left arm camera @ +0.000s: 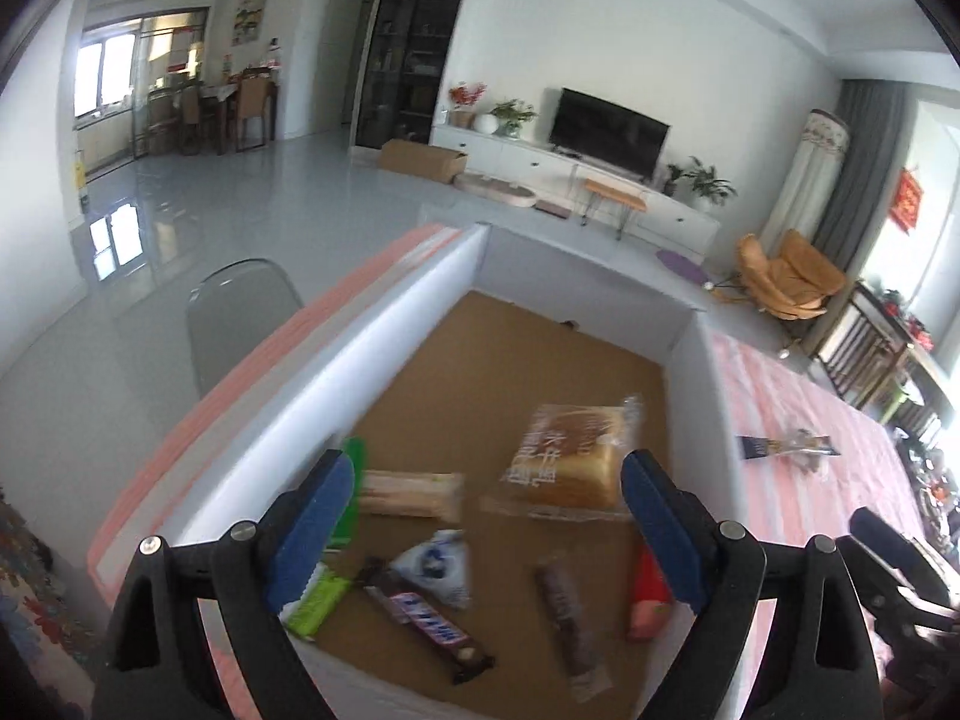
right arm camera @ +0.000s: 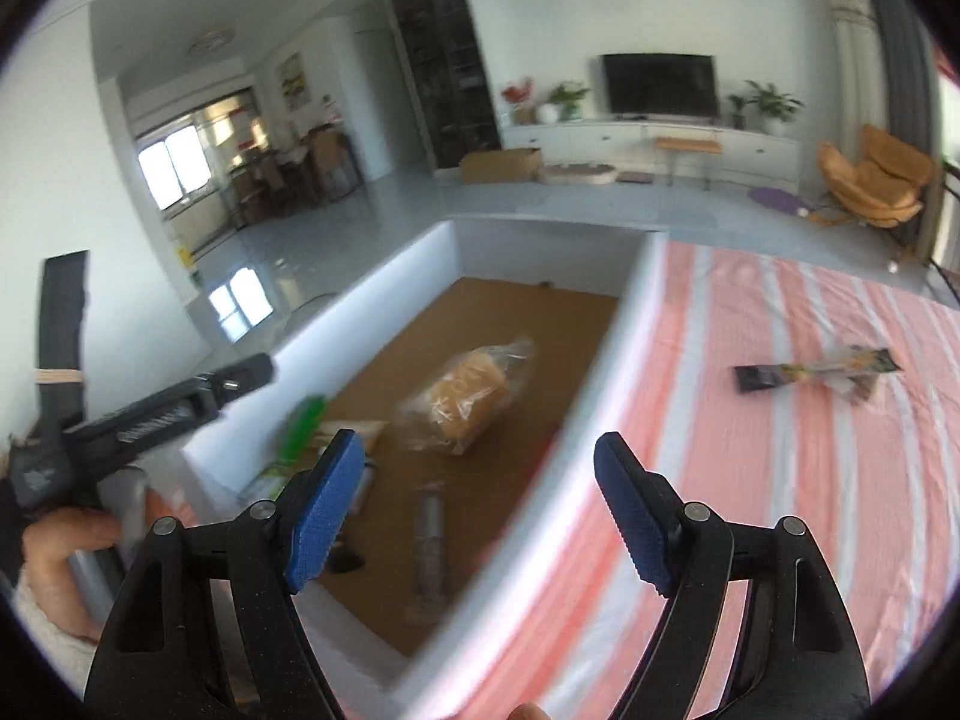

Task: Organize snacks
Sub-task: 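Withdraw both open tools back over the tablecloth and hold still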

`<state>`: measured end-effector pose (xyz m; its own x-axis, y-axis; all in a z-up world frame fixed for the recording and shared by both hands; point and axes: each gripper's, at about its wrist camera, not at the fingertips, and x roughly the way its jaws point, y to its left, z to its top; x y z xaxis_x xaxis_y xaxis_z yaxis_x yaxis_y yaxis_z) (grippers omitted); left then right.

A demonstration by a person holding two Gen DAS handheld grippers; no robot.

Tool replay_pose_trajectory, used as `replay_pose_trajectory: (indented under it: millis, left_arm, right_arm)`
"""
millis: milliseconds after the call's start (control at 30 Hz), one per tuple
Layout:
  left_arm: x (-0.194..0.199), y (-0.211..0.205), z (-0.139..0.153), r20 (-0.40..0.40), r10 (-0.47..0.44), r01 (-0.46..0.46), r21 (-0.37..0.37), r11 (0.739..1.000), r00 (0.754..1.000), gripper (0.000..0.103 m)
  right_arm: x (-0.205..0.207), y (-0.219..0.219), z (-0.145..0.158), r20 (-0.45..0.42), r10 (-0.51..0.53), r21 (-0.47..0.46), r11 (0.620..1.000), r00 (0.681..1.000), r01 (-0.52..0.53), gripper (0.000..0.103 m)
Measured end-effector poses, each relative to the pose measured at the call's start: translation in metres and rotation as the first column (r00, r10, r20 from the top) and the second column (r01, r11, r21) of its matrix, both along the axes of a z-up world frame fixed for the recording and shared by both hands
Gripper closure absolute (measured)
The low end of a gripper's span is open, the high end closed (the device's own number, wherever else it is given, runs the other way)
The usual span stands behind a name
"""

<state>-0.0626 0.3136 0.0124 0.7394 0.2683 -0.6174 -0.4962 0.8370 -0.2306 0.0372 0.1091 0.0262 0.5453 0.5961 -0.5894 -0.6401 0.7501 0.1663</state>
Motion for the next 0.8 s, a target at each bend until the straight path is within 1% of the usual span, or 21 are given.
replay_pose_trajectory:
  millis: [67, 133, 200, 233, 300, 367, 400, 433, 467, 500, 533, 600, 633, 700, 800]
  left_arm:
    - [0.013, -0.020, 0.006, 0.023, -0.060, 0.060, 0.024, 0.998, 0.998, 0.012]
    - [0.025, -0.045, 0.012, 0.038, -0.126, 0.124, 0.052, 0.991, 0.991, 0.009]
    - [0.031, -0.075, 0.017, 0.054, -0.203, 0.199, 0.068, 0.978, 0.978, 0.005]
    - [0.035, -0.091, 0.016, 0.059, -0.247, 0.243, 0.070, 0.968, 0.967, 0.004]
    - [0.046, -0.121, 0.015, 0.054, -0.343, 0.340, 0.058, 0.939, 0.938, 0.004]
    - [0.059, -0.155, 0.009, 0.021, -0.440, 0.439, 0.040, 0.898, 0.898, 0.004]
    - [0.066, -0.171, 0.006, -0.002, -0.480, 0.480, 0.024, 0.877, 0.877, 0.004]
    - [0.074, -0.187, 0.000, -0.020, -0.516, 0.517, 0.004, 0.856, 0.856, 0.004]
    - [0.082, -0.202, -0.008, -0.034, -0.551, 0.551, -0.011, 0.835, 0.834, 0.004]
    - [0.089, -0.220, -0.013, -0.048, -0.578, 0.578, -0.012, 0.816, 0.815, 0.004]
    - [0.095, -0.234, -0.022, -0.070, -0.599, 0.600, -0.005, 0.800, 0.798, 0.004]
    - [0.111, -0.261, -0.041, -0.119, -0.629, 0.634, 0.012, 0.773, 0.768, 0.004]
    - [0.120, -0.269, -0.051, -0.142, -0.633, 0.642, 0.024, 0.766, 0.761, 0.004]
    - [0.133, -0.285, -0.071, -0.185, -0.630, 0.646, 0.041, 0.762, 0.754, 0.004]
    - [0.156, -0.295, -0.104, -0.249, -0.606, 0.633, 0.038, 0.773, 0.755, 0.004]
  right_arm:
    - [0.007, -0.028, -0.016, 0.057, -0.118, -0.038, 0.992, 0.991, 0.120, 0.018]
    - [0.017, -0.063, -0.041, 0.086, -0.231, -0.092, 0.967, 0.969, 0.239, 0.018]
    - [0.029, -0.102, -0.071, 0.082, -0.346, -0.165, 0.920, 0.935, 0.355, 0.018]
    - [0.035, -0.121, -0.084, 0.080, -0.397, -0.194, 0.894, 0.914, 0.405, 0.018]
    - [0.041, -0.160, -0.103, 0.091, -0.492, -0.244, 0.832, 0.866, 0.498, 0.018]
    - [0.044, -0.190, -0.115, 0.103, -0.562, -0.272, 0.778, 0.821, 0.567, 0.018]
    - [0.047, -0.204, -0.120, 0.092, -0.596, -0.277, 0.754, 0.798, 0.595, 0.018]
    - [0.052, -0.219, -0.121, 0.055, -0.634, -0.264, 0.736, 0.772, 0.623, 0.018]
    - [0.055, -0.230, -0.119, 0.019, -0.656, -0.227, 0.732, 0.754, 0.643, 0.018]
    - [0.051, -0.240, -0.116, 0.005, -0.669, -0.190, 0.729, 0.743, 0.657, 0.018]
    - [0.051, -0.242, -0.116, 0.008, -0.680, -0.182, 0.720, 0.733, 0.670, 0.018]
    - [0.053, -0.244, -0.118, 0.011, -0.692, -0.205, 0.705, 0.722, 0.679, 0.018]
    - [0.055, -0.244, -0.121, 0.002, -0.691, -0.214, 0.706, 0.723, 0.676, 0.018]
    - [0.046, -0.249, -0.123, -0.005, -0.689, -0.237, 0.705, 0.725, 0.668, 0.018]
    - [0.040, -0.247, -0.126, 0.005, -0.684, -0.268, 0.702, 0.730, 0.660, 0.018]
